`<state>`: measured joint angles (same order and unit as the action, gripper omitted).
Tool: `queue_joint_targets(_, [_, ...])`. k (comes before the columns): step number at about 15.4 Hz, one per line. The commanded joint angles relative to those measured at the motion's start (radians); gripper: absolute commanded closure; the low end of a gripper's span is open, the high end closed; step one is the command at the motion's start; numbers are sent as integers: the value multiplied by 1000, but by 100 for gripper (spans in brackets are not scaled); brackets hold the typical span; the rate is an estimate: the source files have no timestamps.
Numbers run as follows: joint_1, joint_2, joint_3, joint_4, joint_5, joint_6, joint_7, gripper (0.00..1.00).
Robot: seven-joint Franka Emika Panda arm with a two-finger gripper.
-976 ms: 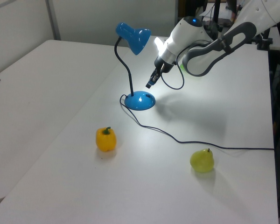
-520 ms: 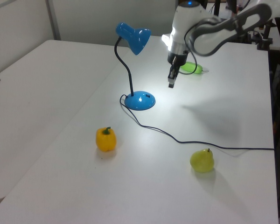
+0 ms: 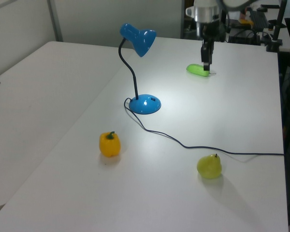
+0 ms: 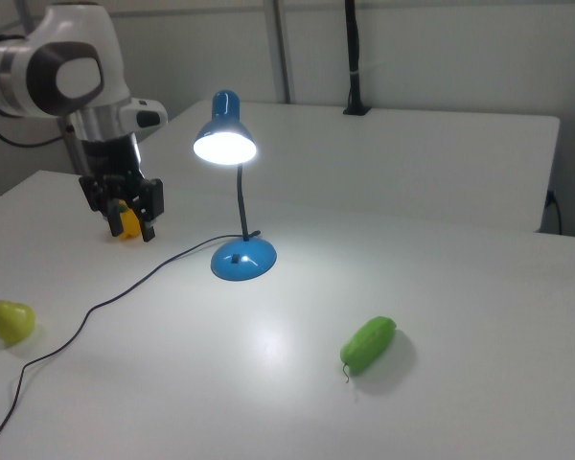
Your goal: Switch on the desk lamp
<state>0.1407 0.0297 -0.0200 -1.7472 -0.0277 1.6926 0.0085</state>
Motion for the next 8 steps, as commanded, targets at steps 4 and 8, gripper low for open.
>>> queue_joint_targets(4, [3,-109,-8,104,22,-195,16,0])
queue_joint_targets(8, [5,-111,-63,138,86,-200,45,0])
